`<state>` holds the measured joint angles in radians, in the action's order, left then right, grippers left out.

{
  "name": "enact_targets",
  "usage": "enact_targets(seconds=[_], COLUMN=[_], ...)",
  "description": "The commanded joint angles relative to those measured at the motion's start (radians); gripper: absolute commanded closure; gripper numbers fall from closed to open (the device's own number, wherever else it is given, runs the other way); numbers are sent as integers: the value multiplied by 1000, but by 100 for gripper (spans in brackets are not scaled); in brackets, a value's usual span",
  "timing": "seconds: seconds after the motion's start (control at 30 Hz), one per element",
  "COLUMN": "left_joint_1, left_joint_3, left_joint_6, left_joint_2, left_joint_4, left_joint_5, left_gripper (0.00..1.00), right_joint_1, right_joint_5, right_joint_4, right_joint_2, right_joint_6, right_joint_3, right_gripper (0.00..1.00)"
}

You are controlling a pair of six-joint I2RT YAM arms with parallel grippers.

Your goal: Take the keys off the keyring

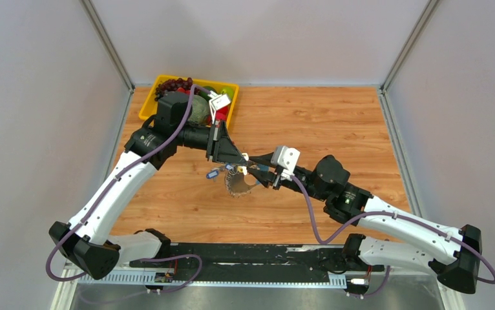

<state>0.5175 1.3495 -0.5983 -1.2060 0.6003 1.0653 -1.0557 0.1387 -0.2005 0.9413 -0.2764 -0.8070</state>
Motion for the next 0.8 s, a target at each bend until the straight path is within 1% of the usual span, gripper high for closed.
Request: enact_targets(seconds=[0.0, 0.1, 0.2, 0.3, 0.4, 0.5, 0.77], left_joint_1=[5, 6, 4, 5, 5, 4, -4], left_joint_3=[9, 10, 11, 12, 15, 20, 36], left_joint_6=[-8, -8, -9, -10, -11, -12, -31], left_joint_2=[33, 30, 28, 29, 28, 26, 8], left_joint_4=[-54, -55, -56, -56, -55, -54, -62], left_joint_5=[27, 27, 26, 26, 25, 22, 22], left_gripper=[100, 100, 100, 100, 100, 100, 100], right_joint_1=[2, 1, 2, 1, 1, 1, 1], right_joint_5=[7, 5, -3, -19, -26, -20, 60], right_joint_4=[-61, -63, -63, -63, -63, -63, -63], right_joint_2=[-12, -15, -17, -22, -30, -41, -89], right_joint_6=[29, 31, 32, 33, 28, 19, -70], right_joint_3=[-27, -27, -26, -26, -20, -9, 48], right_gripper=[63, 65, 73, 90, 100, 100, 100])
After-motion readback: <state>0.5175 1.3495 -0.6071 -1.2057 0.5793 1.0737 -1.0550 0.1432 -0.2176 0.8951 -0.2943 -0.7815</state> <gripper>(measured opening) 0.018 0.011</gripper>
